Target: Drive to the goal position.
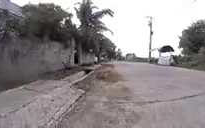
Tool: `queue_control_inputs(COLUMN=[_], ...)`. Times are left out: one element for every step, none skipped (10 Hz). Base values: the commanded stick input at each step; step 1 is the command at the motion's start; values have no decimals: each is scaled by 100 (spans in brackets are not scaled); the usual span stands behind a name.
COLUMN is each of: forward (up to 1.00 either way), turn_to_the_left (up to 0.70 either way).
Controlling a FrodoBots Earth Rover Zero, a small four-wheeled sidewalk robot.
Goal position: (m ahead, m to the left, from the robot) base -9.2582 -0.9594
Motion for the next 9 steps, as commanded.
queue_control_inputs(forward=[0,0,0,0,0,0,0,0,29], turn_to_the_left=[0,0,0,0,0,0,0,0,11])
